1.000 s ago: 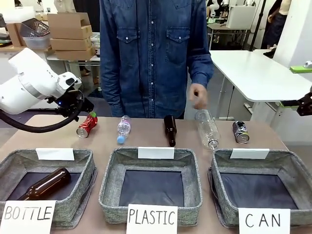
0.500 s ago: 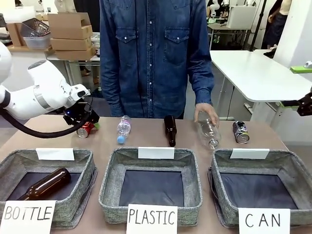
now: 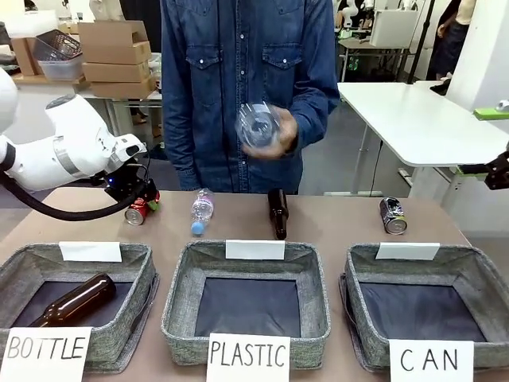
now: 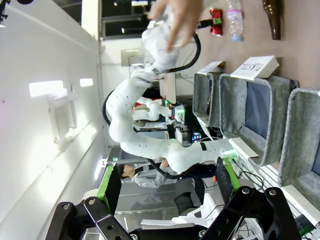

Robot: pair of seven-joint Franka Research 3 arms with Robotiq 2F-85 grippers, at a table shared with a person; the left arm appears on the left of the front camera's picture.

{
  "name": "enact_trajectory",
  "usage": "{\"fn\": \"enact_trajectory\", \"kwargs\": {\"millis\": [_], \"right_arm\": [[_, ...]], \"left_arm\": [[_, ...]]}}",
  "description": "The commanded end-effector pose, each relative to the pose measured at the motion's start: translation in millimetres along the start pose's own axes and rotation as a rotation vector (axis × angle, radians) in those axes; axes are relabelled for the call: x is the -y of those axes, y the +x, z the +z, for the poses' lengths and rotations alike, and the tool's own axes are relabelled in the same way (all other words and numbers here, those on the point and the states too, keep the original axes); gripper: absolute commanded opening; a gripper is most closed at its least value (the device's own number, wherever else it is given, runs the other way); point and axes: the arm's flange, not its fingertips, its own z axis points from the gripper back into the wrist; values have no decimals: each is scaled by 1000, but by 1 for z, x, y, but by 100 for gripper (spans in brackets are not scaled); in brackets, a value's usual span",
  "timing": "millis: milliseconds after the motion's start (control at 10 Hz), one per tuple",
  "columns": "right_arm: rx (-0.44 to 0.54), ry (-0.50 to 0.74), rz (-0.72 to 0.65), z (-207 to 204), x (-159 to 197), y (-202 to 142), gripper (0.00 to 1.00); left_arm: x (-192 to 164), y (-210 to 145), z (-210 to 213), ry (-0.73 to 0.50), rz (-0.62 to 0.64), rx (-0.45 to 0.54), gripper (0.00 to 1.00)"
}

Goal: Sort the can waste into the basket.
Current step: Pick up the can waste from the table and place it in the right Fabric basket.

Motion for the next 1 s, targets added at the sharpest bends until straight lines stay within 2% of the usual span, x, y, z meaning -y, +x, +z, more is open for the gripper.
{"fn": "enact_trajectory", "kwargs": {"millis": [0,500,600,700,800,900], "right_arm": [[2,23,24,0,-3,3,100],[2,23,24,0,-3,3,100],[2,23,24,0,-3,3,100],[2,23,24,0,-3,3,100],[2,23,24,0,-3,3,100],[2,23,24,0,-3,3,100]], "left_arm": [[1,2,-5,21,15,-11,0],[-8,1,12,3,44,23,0],[-24,-1,48,-69,60,70,0],[-38,-10,103,-150,64,154,0],[-40,-39,172,-244,2,240,0],[-32,-77,220,-302,-75,273,0]]}}
